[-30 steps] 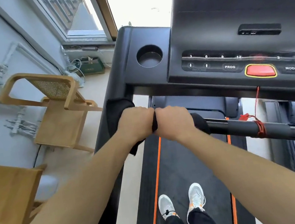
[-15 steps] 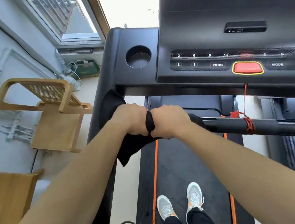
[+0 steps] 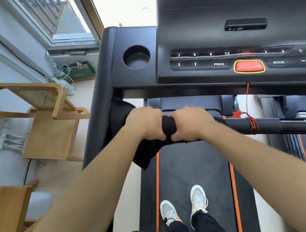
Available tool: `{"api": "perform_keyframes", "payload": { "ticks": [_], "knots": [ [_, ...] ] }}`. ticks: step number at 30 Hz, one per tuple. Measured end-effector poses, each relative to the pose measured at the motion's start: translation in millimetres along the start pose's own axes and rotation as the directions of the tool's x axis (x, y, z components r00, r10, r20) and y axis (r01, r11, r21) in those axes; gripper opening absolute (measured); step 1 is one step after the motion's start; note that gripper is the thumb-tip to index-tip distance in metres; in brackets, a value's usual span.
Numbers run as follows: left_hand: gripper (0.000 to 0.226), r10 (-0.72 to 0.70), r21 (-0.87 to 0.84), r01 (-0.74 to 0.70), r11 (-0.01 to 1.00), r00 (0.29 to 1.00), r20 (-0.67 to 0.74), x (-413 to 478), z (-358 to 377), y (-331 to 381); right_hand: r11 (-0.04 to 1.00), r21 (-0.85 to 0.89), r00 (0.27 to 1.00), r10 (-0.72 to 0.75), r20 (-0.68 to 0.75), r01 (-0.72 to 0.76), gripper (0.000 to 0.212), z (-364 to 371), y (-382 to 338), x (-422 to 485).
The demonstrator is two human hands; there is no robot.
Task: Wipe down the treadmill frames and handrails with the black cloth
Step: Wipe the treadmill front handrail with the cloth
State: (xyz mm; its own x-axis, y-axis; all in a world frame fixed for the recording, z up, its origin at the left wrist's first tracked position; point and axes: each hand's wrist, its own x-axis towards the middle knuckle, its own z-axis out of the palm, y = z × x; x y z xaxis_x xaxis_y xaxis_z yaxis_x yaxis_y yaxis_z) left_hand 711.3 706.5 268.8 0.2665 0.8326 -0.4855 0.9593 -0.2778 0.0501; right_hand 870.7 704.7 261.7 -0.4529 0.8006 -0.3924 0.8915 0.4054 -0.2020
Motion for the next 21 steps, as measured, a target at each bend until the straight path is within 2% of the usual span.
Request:
{"api": "perform_keyframes", "payload": {
  "ticks": [1,2,3,4,5,6,7,8,10,11,13,14,15,16,17,18,19,20,21],
  "knots": [
    [0.027,0.005,0.075,0.009,0.997,0.982,-0.186,-2.8,14.4,8.7,0.995,-0.102,0.976,-0.031,-0.215,0.009,0.028,14.7,4.0,-11.2],
    [0.021,0.016,0.136,0.033,0.990,0.940,-0.340,-7.1,25.4,19.8,0.984,-0.180,0.916,-0.077,-0.394,0.005,0.028,29.0,8.2,-21.3],
    [0.021,0.021,0.161,0.058,0.985,0.894,-0.448,-11.2,33.6,30.3,0.975,-0.222,0.855,-0.109,-0.507,-0.008,0.028,39.6,13.0,-28.4],
    [0.024,0.031,0.182,0.072,0.981,0.861,-0.508,-11.7,37.6,38.5,0.971,-0.239,0.824,-0.115,-0.555,-0.025,0.029,44.0,17.2,-32.7],
    [0.023,0.028,0.174,0.066,0.983,0.872,-0.488,-9.1,37.3,44.0,0.972,-0.235,0.840,-0.107,-0.532,-0.026,0.029,42.8,20.9,-33.7],
    [0.018,0.012,0.136,0.046,0.990,0.918,-0.396,-4.7,31.8,46.7,0.981,-0.194,0.894,-0.061,-0.443,-0.029,0.027,34.1,24.0,-32.1],
    [0.014,0.004,0.098,0.024,0.995,0.963,-0.268,0.0,21.1,47.0,0.991,-0.126,0.957,0.009,-0.290,-0.048,0.023,19.7,26.3,-29.3],
    [0.017,0.009,0.040,-0.004,0.999,0.993,-0.119,6.0,9.8,45.6,0.997,-0.046,0.996,0.053,-0.066,-0.056,0.020,4.7,29.3,-25.2],
    [0.027,0.072,-0.116,-0.049,0.992,0.977,0.199,20.6,-12.8,42.4,0.985,0.149,0.958,0.035,0.286,-0.081,0.022,-21.1,37.7,-12.9],
    [0.030,0.107,-0.174,-0.052,0.983,0.941,0.321,27.5,-21.2,44.2,0.972,0.208,0.922,0.022,0.387,-0.111,0.025,-28.6,41.0,-9.0],
    [0.030,0.133,-0.191,-0.066,0.979,0.920,0.370,33.3,-26.9,52.8,0.969,0.210,0.912,0.034,0.409,-0.131,0.029,-30.6,46.7,-9.1],
    [0.029,0.116,-0.158,-0.068,0.985,0.942,0.316,31.2,-24.6,58.1,0.982,0.148,0.939,0.059,0.338,-0.115,0.031,-25.0,49.0,-13.8],
    [0.027,0.088,-0.113,-0.066,0.991,0.976,0.200,26.9,-17.5,63.2,0.995,0.046,0.975,0.082,0.205,-0.093,0.032,-15.3,51.4,-21.2],
    [0.025,0.062,-0.057,-0.060,0.997,0.998,0.025,22.1,-6.3,68.4,0.994,-0.072,0.997,0.079,0.009,-0.078,0.032,-1.3,54.8,-30.4],
    [0.022,0.053,0.013,-0.051,0.999,0.985,-0.162,17.2,6.5,73.3,0.985,-0.161,0.981,0.036,-0.190,-0.067,0.031,13.7,57.3,-39.5],
    [0.024,0.070,0.092,-0.042,0.995,0.946,-0.317,13.9,19.2,78.3,0.975,-0.216,0.932,-0.023,-0.361,-0.060,0.032,27.8,59.8,-47.5],
    [0.031,0.091,0.147,-0.030,0.989,0.897,-0.433,10.4,29.2,82.5,0.968,-0.245,0.885,-0.060,-0.462,-0.062,0.034,36.0,61.3,-52.9],
    [0.035,0.106,0.174,-0.020,0.985,0.857,-0.503,9.4,34.9,84.8,0.964,-0.257,0.860,-0.071,-0.506,-0.072,0.034,39.1,62.0,-54.7],
    [0.034,0.114,0.175,-0.026,0.984,0.849,-0.516,10.2,34.8,86.2,0.965,-0.247,0.869,-0.051,-0.492,-0.084,0.033,37.5,62.8,-53.8]
  ]
}}
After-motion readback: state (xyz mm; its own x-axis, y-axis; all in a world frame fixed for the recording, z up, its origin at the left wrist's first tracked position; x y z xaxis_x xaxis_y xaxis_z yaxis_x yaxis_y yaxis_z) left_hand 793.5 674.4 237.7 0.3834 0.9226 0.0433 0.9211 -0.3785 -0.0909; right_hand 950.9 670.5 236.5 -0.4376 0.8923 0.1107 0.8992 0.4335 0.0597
